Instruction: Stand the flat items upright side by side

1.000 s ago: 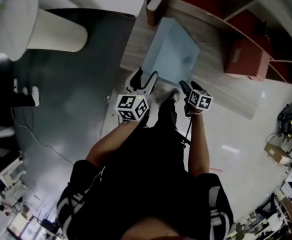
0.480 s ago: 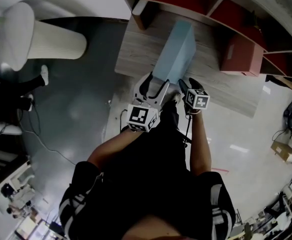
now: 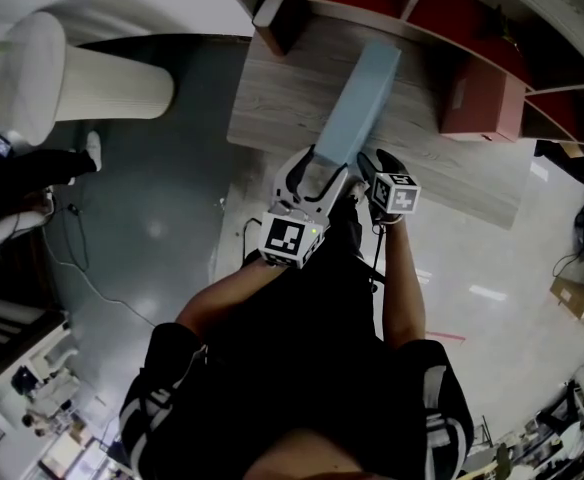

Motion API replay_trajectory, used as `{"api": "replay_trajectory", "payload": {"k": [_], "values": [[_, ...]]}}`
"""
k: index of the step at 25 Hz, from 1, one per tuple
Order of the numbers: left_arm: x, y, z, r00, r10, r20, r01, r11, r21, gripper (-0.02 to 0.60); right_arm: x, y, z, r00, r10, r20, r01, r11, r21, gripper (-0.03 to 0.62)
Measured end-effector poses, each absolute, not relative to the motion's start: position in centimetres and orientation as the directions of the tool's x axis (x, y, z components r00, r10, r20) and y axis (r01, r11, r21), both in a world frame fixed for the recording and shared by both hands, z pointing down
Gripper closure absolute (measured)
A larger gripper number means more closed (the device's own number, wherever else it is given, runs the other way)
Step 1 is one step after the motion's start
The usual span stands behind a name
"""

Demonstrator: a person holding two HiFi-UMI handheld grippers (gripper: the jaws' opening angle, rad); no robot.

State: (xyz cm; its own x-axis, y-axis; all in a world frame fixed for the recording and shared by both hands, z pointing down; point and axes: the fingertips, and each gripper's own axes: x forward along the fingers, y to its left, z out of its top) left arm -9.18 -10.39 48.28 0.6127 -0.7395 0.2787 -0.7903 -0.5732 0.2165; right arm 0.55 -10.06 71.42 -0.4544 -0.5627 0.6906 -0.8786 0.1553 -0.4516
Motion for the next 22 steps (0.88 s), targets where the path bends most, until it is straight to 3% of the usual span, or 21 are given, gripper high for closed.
{"api": "replay_trajectory", "payload": {"k": [22], "values": [[-7.8,-8.8,48.1,0.705,-0.658,0.265,-0.708,-0.672,0.217,0.308,1.2,-9.5,68.8,-0.430,-0.639,0.638,-0.874,0.117,-0.472,0.352]]}}
